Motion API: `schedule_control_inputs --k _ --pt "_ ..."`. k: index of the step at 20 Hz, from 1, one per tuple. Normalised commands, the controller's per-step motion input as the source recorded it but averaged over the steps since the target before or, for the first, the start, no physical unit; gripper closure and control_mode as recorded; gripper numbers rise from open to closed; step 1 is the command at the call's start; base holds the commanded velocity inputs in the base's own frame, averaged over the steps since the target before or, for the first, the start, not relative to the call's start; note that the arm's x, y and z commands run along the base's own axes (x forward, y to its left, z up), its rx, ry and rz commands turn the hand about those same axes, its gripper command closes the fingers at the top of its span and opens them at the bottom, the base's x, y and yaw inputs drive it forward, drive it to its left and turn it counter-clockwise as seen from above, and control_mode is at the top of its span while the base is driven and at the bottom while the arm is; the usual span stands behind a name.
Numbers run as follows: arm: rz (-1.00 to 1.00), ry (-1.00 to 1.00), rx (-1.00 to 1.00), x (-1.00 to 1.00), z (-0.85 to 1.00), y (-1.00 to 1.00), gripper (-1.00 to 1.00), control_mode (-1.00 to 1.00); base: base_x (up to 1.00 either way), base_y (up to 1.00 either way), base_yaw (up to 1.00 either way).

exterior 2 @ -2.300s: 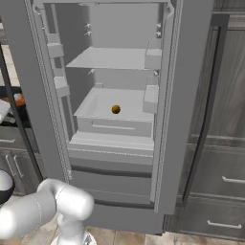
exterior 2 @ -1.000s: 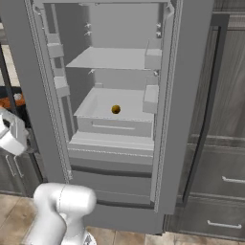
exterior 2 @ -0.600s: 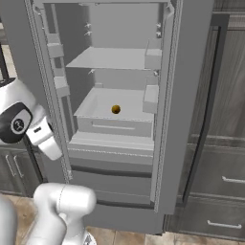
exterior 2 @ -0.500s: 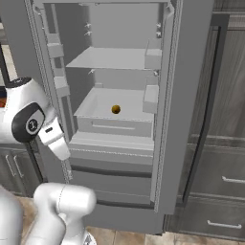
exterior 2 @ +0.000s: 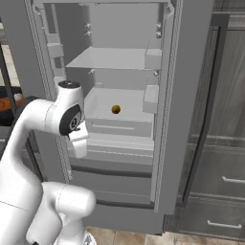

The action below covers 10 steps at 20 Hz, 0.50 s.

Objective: Retrieve a lemon from the fridge and place it on the cutting board with the fish.

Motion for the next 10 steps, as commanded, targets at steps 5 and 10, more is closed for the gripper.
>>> schedule_control_inputs --k 5,10 --pt "0.00 0.16 0.26 0.68 -0.19 0.12 -1.00 -1.00 0.00 0.00 0.00" --pt "0.00 0.06 0.26 0.66 -0.02 0.25 -1.00 -1.00 0.00 0.00 0.00"
